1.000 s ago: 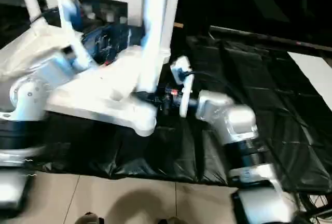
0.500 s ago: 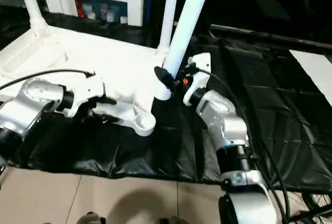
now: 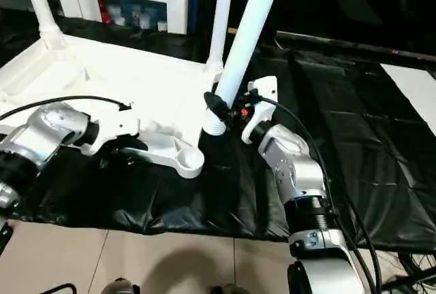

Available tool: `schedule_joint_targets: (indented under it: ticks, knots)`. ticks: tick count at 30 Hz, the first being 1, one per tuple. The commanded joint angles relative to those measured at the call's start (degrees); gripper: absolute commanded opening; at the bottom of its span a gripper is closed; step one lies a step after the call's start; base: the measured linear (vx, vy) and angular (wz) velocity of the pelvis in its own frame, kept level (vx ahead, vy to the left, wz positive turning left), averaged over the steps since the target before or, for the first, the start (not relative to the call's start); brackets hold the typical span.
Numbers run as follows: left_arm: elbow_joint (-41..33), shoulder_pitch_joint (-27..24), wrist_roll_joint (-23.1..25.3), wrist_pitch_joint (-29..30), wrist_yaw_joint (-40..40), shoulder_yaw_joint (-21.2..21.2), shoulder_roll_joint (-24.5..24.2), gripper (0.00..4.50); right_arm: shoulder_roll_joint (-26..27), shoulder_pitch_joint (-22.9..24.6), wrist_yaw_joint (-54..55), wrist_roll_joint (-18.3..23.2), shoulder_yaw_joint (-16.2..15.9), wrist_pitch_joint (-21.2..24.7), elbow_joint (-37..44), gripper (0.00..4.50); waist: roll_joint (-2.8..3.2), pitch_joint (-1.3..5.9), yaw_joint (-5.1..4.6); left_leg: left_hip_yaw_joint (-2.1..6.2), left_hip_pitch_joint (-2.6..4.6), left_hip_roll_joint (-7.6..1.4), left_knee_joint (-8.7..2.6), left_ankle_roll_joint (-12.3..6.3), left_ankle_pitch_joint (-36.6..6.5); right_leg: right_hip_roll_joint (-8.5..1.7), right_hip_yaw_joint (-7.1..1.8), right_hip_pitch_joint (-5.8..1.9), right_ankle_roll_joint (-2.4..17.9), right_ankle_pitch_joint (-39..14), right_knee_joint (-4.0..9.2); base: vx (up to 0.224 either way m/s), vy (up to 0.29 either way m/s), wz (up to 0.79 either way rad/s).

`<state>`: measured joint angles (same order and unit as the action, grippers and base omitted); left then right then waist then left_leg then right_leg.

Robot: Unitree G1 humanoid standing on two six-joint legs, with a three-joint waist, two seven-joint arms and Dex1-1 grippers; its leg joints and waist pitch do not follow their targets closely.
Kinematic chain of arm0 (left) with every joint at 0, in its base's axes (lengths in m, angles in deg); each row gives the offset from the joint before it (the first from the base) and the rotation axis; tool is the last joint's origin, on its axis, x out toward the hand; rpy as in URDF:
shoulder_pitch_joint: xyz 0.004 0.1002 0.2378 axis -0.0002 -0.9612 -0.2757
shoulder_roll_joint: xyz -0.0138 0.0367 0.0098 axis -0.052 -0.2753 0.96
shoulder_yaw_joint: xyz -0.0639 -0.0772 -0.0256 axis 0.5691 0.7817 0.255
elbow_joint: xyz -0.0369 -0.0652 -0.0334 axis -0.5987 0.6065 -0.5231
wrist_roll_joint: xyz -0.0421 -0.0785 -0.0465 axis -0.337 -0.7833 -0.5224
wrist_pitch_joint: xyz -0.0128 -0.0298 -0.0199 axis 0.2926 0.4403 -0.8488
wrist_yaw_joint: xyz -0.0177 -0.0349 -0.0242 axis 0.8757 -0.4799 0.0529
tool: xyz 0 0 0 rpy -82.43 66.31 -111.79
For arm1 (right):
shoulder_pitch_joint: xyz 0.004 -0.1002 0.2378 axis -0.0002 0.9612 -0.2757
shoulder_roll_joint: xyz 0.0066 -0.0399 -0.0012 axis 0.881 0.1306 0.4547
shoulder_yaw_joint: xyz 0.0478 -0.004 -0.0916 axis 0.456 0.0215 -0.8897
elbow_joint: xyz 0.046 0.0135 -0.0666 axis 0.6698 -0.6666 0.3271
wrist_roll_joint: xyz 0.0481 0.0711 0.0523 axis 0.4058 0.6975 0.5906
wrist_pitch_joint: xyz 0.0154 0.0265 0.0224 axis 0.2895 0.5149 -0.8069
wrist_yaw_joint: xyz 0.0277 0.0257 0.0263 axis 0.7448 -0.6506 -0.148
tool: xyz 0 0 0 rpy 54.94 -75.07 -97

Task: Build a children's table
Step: Insert table leg to table base

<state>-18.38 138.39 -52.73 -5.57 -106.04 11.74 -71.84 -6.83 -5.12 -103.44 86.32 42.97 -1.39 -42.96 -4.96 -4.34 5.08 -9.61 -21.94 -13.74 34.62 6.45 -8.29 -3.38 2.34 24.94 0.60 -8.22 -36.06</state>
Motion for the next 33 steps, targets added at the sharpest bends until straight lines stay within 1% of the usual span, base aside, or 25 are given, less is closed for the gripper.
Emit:
schedule_joint_targets:
  ticks: [1,2,4,6,8,9,11,12,13,14,17,18,19,20,21,22,23,25,26,27,28,29,30,32,33]
  knots:
    - [1.6,1.6,1.0,-1.1,-0.7,-0.7,0.8,1.10,-0.6,0.3,-0.2,-0.3,0.3,-1.2,0.1,1.87,2.22,5.21,-0.16,-0.59,1.59,1.17,-4.02,3.85,-19.4,-2.88,-1.51,-3.37,10.2,-16.8,4.23,0.000,0.000,0.00]
    - [1.8,1.7,1.2,-1.1,-0.8,-0.8,0.8,1.03,-0.6,0.3,-0.3,-0.3,0.2,-1.2,0.2,1.87,2.33,5.18,-0.17,-0.57,1.57,1.14,-4.05,3.79,-19.3,-2.92,-1.52,-3.36,10.3,-16.7,4.24,0.000,0.000,0.00]
    - [3.2,2.3,1.9,-1.4,-1.5,-0.9,1.1,0.97,-0.6,0.3,-0.4,-0.4,0.1,-1.2,0.2,1.87,2.19,5.14,-0.22,-0.62,1.53,1.17,-4.03,3.59,-19.3,-2.86,-1.52,-3.36,10.6,-16.6,4.28,0.000,0.000,0.00]
    - [3.3,2.6,2.2,-0.1,-2.6,-1.0,1.1,0.89,-0.8,0.3,-0.8,-0.5,-0.1,-1.2,0.3,1.87,2.24,5.20,-0.20,-0.61,1.58,1.12,-4.03,3.54,-19.1,-2.91,-1.54,-3.38,10.8,-16.2,4.22,0.000,0.000,0.00]
    - [2.9,2.7,2.6,1.6,-4.5,-1.3,0.8,0.61,-1.0,0.4,-1.4,-0.8,-0.5,-1.0,0.3,1.87,2.22,5.17,-0.23,-0.59,1.55,1.09,-4.05,3.50,-19.1,-2.91,-1.53,-3.42,11.0,-16.0,4.13,0.000,0.000,0.00]
    - [2.4,2.5,2.5,2.7,-5.8,-1.4,0.7,0.58,-1.0,0.5,-2.0,-0.7,-0.8,-0.7,0.5,1.87,2.17,5.20,-0.20,-0.57,1.51,1.09,-4.05,3.41,-18.8,-2.94,-1.53,-3.50,11.2,-15.6,4.04,0.000,0.000,0.00]
    - [1.3,2.1,1.9,5.3,-7.3,-1.3,0.6,0.53,-1.2,0.7,-2.7,-0.7,-1.2,0.0,0.7,1.87,2.16,5.27,-0.29,-0.53,1.39,1.03,-4.13,3.37,-17.9,-2.97,-1.54,-3.68,11.6,-14.1,3.89,0.000,0.000,0.00]
    - [1.4,2.0,1.5,8.9,-6.8,-0.4,1.4,0.42,-1.6,1.1,-4.1,-0.5,-2.1,1.3,1.3,1.87,2.10,5.28,-0.35,-0.72,1.37,1.10,-3.98,3.01,-16.9,-2.81,-1.56,-3.75,12.6,-11.7,3.63,0.000,0.000,0.00]
    - [1.3,1.8,1.3,10.4,-6.1,-0.1,1.8,0.34,-1.7,1.2,-4.5,-0.6,-2.4,1.5,1.4,1.87,2.10,5.28,-0.35,-0.72,1.37,1.10,-3.98,3.01,-16.9,-2.81,-1.56,-3.75,12.6,-11.7,3.63,0.000,0.000,0.00]
    - [1.1,1.5,1.1,12.6,-5.1,0.3,2.2,0.29,-1.9,1.4,-5.0,-0.6,-2.8,1.7,1.7,1.87,1.80,5.19,-0.32,-0.83,1.36,1.12,-3.96,2.50,-16.9,-2.83,-1.55,-3.80,12.8,-11.7,3.77,0.000,0.000,0.00]
    - [-0.6,0.1,0.0,17.0,-3.8,1.8,3.3,0.20,-1.9,1.6,-5.1,-0.9,-3.1,1.8,1.6,1.87,1.91,5.12,-0.22,-0.76,1.33,1.07,-3.97,2.48,-17.4,-3.06,-1.53,-3.84,12.4,-14.3,3.97,0.000,0.000,0.00]
    - [-2.4,-1.1,-1.1,20.9,-2.2,3.1,4.2,0.16,-1.9,1.5,-4.9,-1.3,-3.1,1.4,0.9,1.87,1.67,5.06,-0.32,-0.74,1.23,1.13,-3.96,2.47,-17.3,-3.11,-1.48,-3.82,11.9,-16.1,4.09,0.000,0.000,0.00]
    - [-2.4,-1.1,-1.1,20.9,-2.2,3.1,4.2,0.15,-1.9,1.5,-4.9,-1.3,-3.1,1.4,0.9,1.87,1.67,5.06,-0.32,-0.74,1.23,1.13,-3.96,2.47,-17.3,-3.11,-1.48,-3.82,11.9,-16.1,4.09,0.000,0.000,0.00]
    - [-3.9,-2.1,-1.5,23.4,0.4,4.4,5.1,0.13,-1.8,1.3,-4.7,-1.7,-3.1,1.2,0.5,1.87,1.62,4.98,-0.41,-0.76,1.32,1.14,-3.96,2.39,-18.0,-3.06,-1.46,-3.66,11.5,-17.7,4.39,0.000,0.000,0.00]
    - [-4.6,-2.6,-1.8,24.7,2.2,5.3,5.6,0.10,-1.8,1.3,-4.8,-1.8,-3.1,1.1,0.3,1.87,1.63,4.99,-0.49,-0.71,1.23,1.15,-3.92,2.29,-18.1,-3.08,-1.44,-3.74,11.2,-18.3,4.43,0.000,0.000,0.00]
    - [-4.6,-2.6,-1.8,24.7,2.2,5.3,5.6,0.04,-1.8,1.3,-4.8,-1.8,-3.1,1.1,0.3,1.87,1.66,5.04,-0.48,-0.71,1.28,1.14,-3.91,2.30,-18.2,-3.10,-1.43,-3.73,11.1,-18.6,4.46,0.000,0.000,0.00]
    - [-6.8,-4.0,-1.8,25.4,5.5,6.8,6.3,0.04,-1.6,1.1,-4.5,-2.2,-3.2,0.9,-0.4,1.87,1.59,5.04,-0.56,-0.68,1.21,1.19,-3.91,2.17,-18.0,-3.04,-1.37,-3.76,10.6,-19.1,4.57,0.000,0.000,0.00]
    - [-10.2,-5.9,-2.0,25.2,6.5,7.4,6.5,0.02,-1.5,1.0,-4.1,-2.8,-3.4,0.3,-1.4,1.87,1.55,4.97,-0.78,-0.53,1.06,1.17,-4.02,2.26,-18.3,-3.02,-1.28,-3.78,10.0,-20.1,4.66,0.000,0.000,0.00]
    - [-10.4,-6.1,-2.0,25.2,6.5,7.4,6.5,0.01,-1.5,0.9,-4.1,-2.8,-3.4,0.3,-1.4,1.87,1.42,4.99,-1.04,-0.47,1.03,1.18,-4.07,2.28,-18.2,-3.04,-1.21,-3.83,9.7,-20.7,4.65,0.000,0.000,0.00]
    - [-12.5,-7.2,-2.0,24.9,6.5,7.5,6.5,0.01,-1.6,0.9,-4.0,-3.1,-3.7,0.0,-1.9,1.87,1.38,4.96,-1.25,-0.56,1.20,1.23,-3.98,2.13,-18.7,-3.00,-1.23,-3.64,9.4,-21.6,4.90,0.000,0.000,0.00]
    - [-13.7,-8.2,-2.1,23.6,6.6,7.5,6.6,0.00,-1.7,0.8,-4.0,-3.5,-4.0,-0.2,-2.4,1.87,1.26,4.91,-1.45,-0.54,1.05,1.27,-4.03,1.97,-18.6,-2.95,-1.21,-3.69,9.1,-22.1,5.00,0.000,0.000,0.00]
    - [-15.0,-9.3,-1.7,22.3,7.1,7.4,6.6,0.00,-1.7,0.7,-3.9,-4.1,-4.3,-0.6,-3.1,1.87,1.22,4.92,-1.49,-0.64,1.17,1.32,-3.97,1.84,-18.6,-2.85,-1.23,-3.55,8.9,-22.5,5.13,0.000,0.000,0.00]
    - [-15.9,-10.6,-1.3,18.8,7.9,7.3,6.6,0.00,-1.8,0.5,-3.7,-4.8,-4.5,-1.3,-4.5,1.87,1.39,4.95,-1.52,-0.54,1.16,1.17,-4.00,1.71,-18.6,-3.01,-1.26,-3.48,8.9,-22.3,5.15,0.000,0.000,0.00]
    - [-16.7,-11.6,-1.6,16.6,7.5,7.3,6.6,0.00,-1.8,0.2,-3.5,-5.4,-4.5,-1.9,-5.7,1.87,1.41,4.91,-1.55,-0.60,1.28,1.20,-3.97,1.74,-19.1,-2.90,-1.26,-3.30,8.6,-22.9,5.23,0.000,0.000,0.00]
    - [-18.5,-13.0,-2.7,15.8,6.0,7.4,6.4,0.00,-1.8,-0.6,-2.9,-5.9,-4.2,-2.9,-8.2,1.87,1.31,4.98,-1.49,-0.59,1.40,1.19,-3.94,1.69,-19.2,-2.92,-1.23,-3.19,8.5,-23.2,5.14,0.000,0.000,0.00]
